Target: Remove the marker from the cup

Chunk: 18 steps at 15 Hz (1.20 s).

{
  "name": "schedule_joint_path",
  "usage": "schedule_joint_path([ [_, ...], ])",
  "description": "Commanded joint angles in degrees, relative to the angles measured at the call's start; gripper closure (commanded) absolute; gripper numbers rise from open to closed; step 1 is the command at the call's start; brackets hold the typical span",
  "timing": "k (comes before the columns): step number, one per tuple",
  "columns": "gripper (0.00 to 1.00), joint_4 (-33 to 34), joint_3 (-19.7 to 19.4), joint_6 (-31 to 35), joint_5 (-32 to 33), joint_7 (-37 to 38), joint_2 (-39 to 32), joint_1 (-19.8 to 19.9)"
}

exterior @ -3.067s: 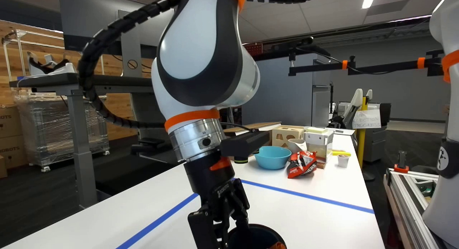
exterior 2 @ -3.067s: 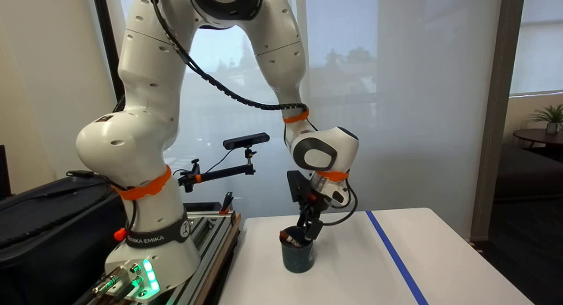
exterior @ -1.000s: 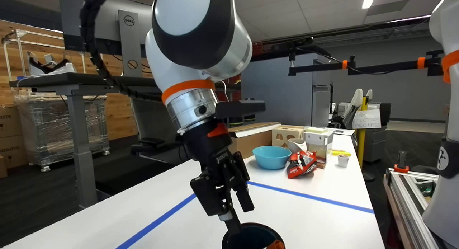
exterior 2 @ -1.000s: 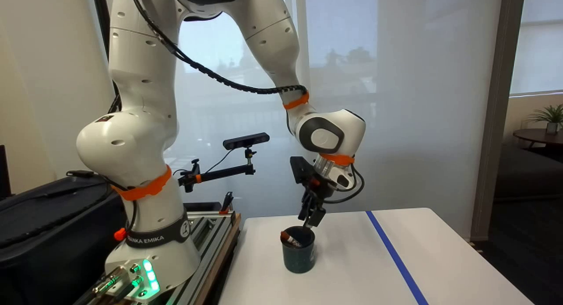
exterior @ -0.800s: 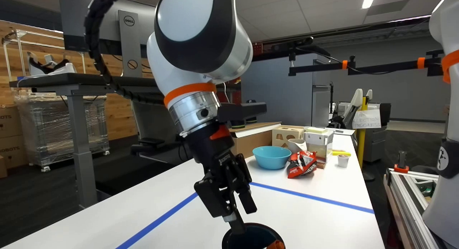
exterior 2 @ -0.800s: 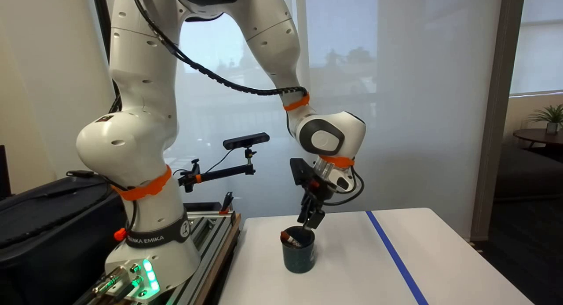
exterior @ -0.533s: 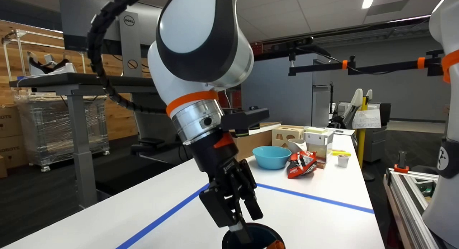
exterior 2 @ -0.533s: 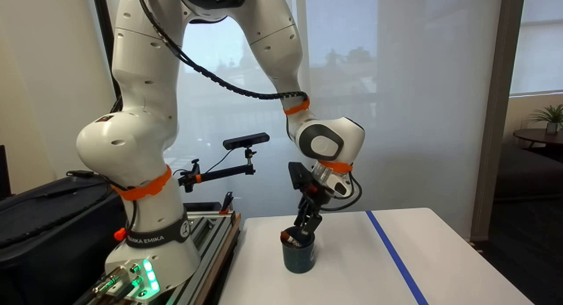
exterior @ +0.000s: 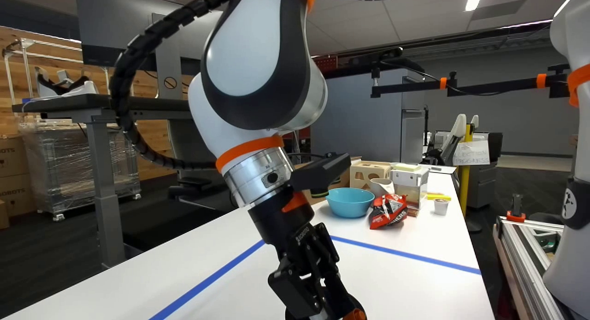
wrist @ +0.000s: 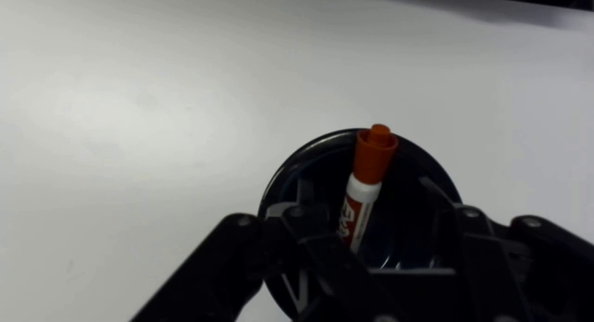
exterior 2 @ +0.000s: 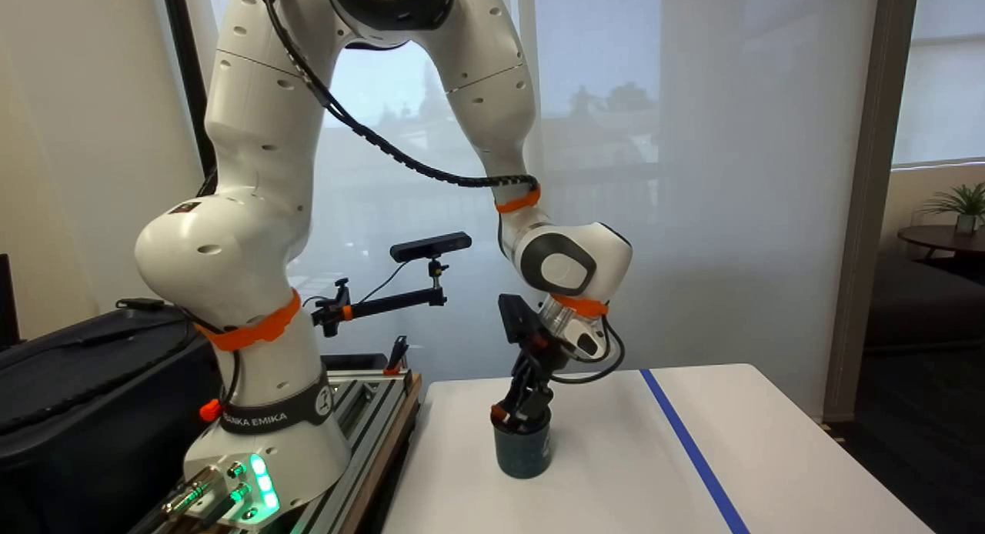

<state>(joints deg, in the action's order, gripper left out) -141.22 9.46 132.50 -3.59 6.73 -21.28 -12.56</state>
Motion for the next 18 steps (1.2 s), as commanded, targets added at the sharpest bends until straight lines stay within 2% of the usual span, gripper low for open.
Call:
schedule_joint_path([
  [1, 0.47, 0.5, 0.2, 0.6, 1.1, 0.6, -0.7, -0.7],
  [6, 0.44, 0.4, 0.5, 1.2, 1.1, 0.1, -1.0, -0.7],
  [18, 0.49, 0.8, 0.7, 4.0, 2.3, -1.2, -3.4, -0.8],
])
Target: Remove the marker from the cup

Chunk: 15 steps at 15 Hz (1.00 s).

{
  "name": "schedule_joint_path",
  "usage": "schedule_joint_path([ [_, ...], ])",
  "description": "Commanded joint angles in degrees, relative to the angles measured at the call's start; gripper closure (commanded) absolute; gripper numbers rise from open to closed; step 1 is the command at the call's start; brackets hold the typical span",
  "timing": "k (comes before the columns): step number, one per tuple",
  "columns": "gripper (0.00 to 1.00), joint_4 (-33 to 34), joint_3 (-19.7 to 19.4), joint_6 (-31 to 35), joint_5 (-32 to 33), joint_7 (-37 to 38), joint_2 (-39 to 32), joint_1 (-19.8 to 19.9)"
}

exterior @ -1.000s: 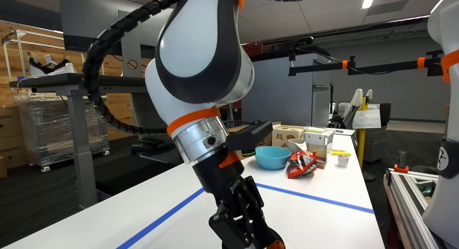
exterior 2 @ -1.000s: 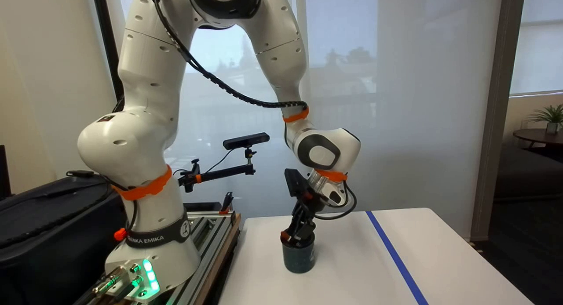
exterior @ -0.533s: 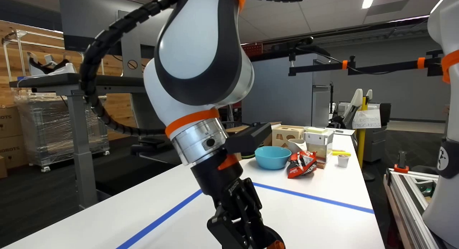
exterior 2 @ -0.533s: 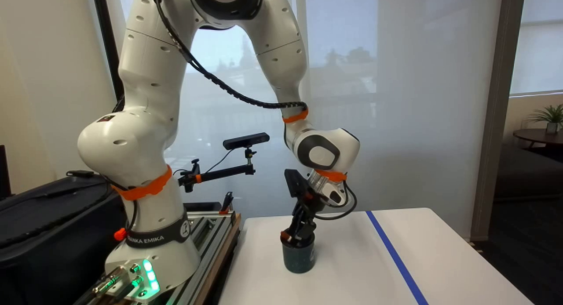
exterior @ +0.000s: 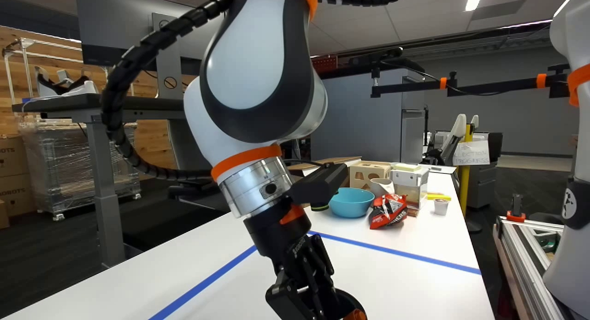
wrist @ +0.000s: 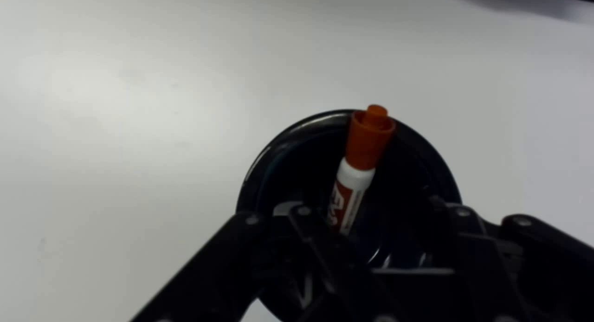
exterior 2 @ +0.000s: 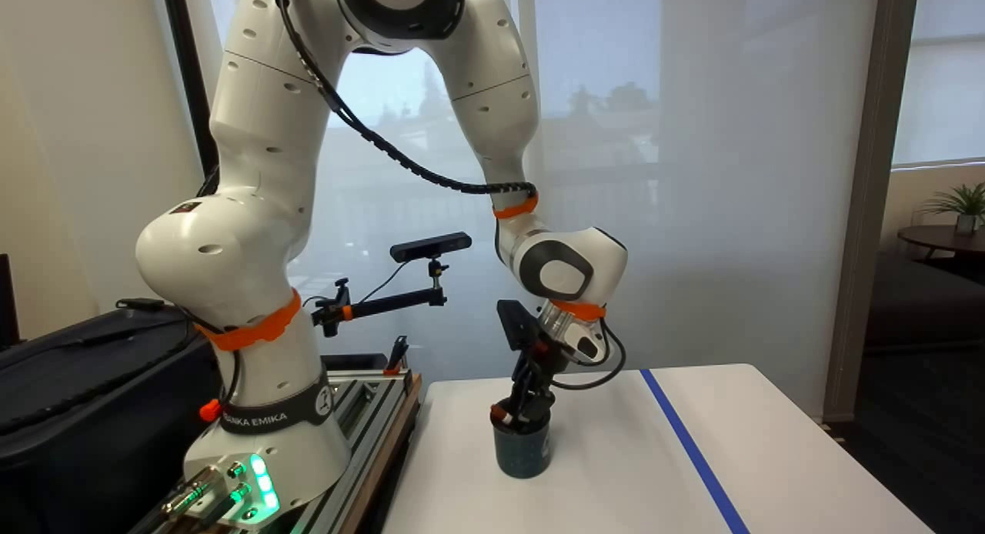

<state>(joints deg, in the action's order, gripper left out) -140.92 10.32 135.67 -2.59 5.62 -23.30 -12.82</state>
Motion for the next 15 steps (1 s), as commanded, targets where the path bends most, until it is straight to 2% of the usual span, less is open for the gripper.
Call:
schedule_joint_path([
  [1, 0.49, 0.6, -0.4, 0.9, 1.5, 0.1, -1.8, -0.6],
  [2, 0.51, 0.6, -0.5, 1.0, 1.6, 0.0, -2.1, -0.5],
  [4, 0.62, 0.7, -0.6, 1.0, 2.1, 0.0, -2.4, -0.6],
  [5, 0.79, 0.6, -0.6, 1.0, 2.2, -0.1, -2.3, -0.5],
  [7, 0.97, -0.1, -0.2, 0.9, 2.1, -0.4, -1.1, -0.5],
  [8, 1.00, -0.4, 0.1, 0.8, 1.9, -0.6, -0.2, -0.4],
  [10, 0.95, -1.4, 0.7, 0.6, 1.4, -1.1, 1.8, -0.3],
  [15, 0.95, -4.5, 2.3, -1.7, 0.4, -2.3, 10.0, 0.3],
])
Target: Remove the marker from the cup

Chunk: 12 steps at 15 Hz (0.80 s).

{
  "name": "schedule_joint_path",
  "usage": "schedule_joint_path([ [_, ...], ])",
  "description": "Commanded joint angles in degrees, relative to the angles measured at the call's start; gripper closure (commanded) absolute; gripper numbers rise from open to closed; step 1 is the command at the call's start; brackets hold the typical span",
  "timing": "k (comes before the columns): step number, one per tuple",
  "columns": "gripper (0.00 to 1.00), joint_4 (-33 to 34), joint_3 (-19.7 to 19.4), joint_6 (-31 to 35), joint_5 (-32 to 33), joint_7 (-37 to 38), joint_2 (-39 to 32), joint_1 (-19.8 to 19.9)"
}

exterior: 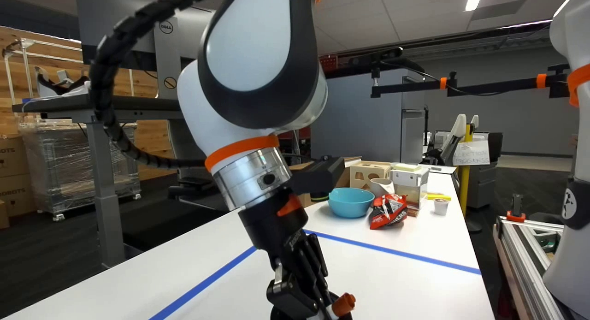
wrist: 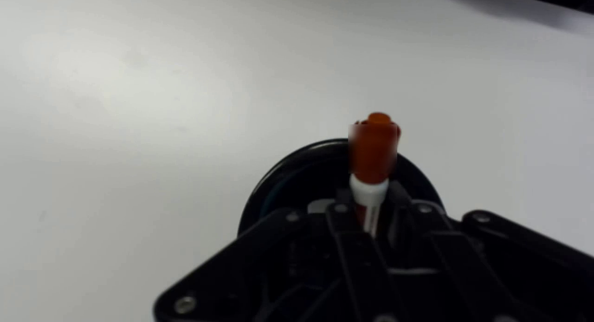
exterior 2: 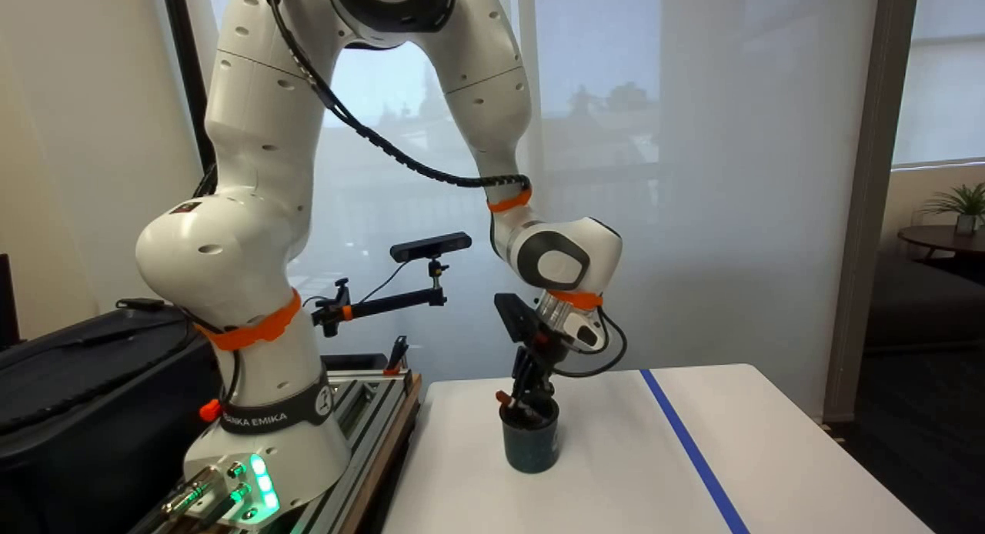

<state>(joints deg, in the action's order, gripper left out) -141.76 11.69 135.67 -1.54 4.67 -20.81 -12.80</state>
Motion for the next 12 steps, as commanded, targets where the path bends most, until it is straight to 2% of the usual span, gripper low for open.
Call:
schedule_joint_path([
  [1, 0.95, -4.3, 1.0, -2.1, -0.8, -1.5, 9.4, 0.5],
  [5, 0.95, -6.9, 0.2, -6.2, -1.2, -3.0, 17.3, 1.6],
  [7, 0.95, -8.7, -1.2, -5.9, 0.4, -3.4, 21.2, 2.5],
  [9, 0.95, -9.2, -2.9, -3.9, 3.1, -2.6, 22.8, 3.7],
  [12, 0.95, -8.7, -4.8, 1.1, 7.2, -1.4, 21.1, 5.4],
])
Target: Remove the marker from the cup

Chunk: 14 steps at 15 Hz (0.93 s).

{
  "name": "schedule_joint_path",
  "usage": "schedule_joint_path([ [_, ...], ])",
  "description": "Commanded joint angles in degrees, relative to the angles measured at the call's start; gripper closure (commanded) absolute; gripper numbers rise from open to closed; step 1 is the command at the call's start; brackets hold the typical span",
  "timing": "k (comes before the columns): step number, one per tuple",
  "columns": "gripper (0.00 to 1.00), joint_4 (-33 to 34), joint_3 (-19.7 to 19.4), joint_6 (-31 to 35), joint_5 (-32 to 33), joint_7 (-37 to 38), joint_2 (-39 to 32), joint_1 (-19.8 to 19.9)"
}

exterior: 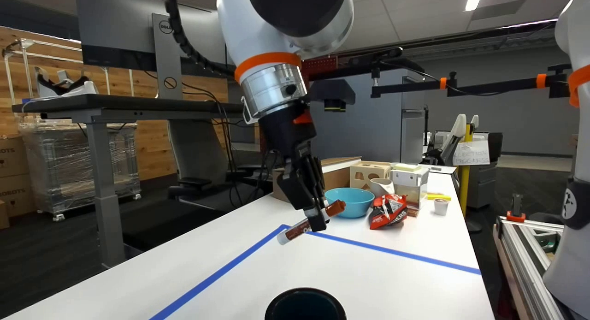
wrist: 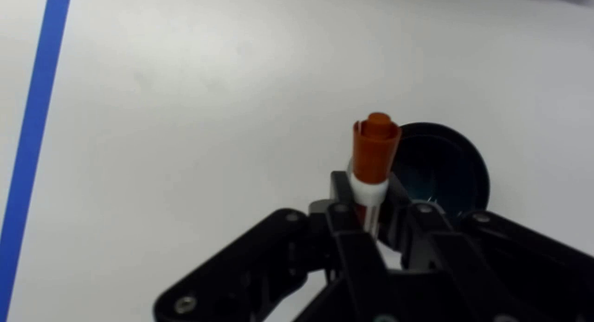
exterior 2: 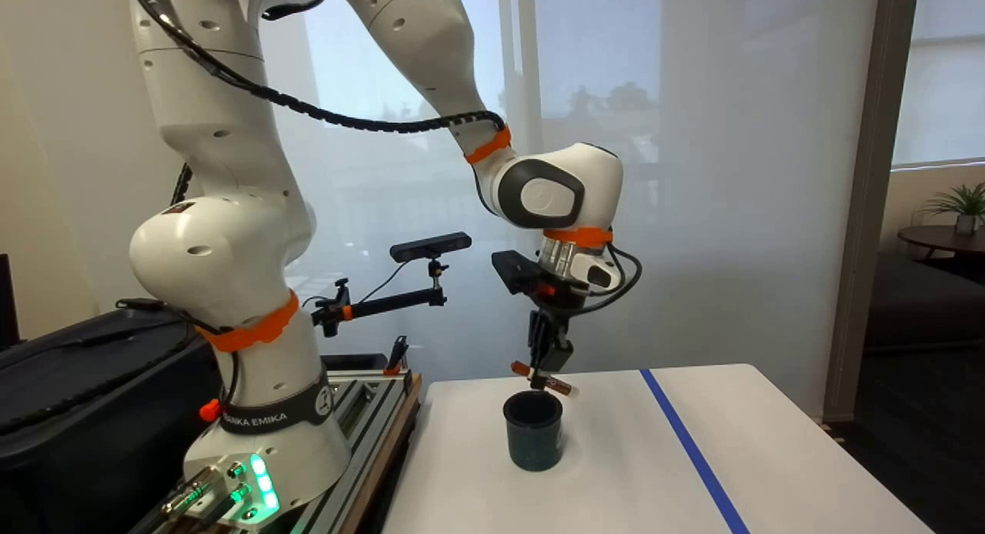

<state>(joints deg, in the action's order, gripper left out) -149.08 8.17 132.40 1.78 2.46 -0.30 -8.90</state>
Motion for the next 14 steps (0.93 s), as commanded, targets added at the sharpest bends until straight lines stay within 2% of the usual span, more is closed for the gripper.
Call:
schedule_joint_path([
  [1, 0.95, -0.8, -1.8, 6.1, 5.0, 0.7, -1.2, 2.1],
  [8, 0.95, 5.0, -4.8, 14.3, 9.3, 1.4, -16.4, 2.8],
  [14, 0.95, 13.8, -7.1, 15.3, 9.7, 0.4, -30.2, 1.7],
])
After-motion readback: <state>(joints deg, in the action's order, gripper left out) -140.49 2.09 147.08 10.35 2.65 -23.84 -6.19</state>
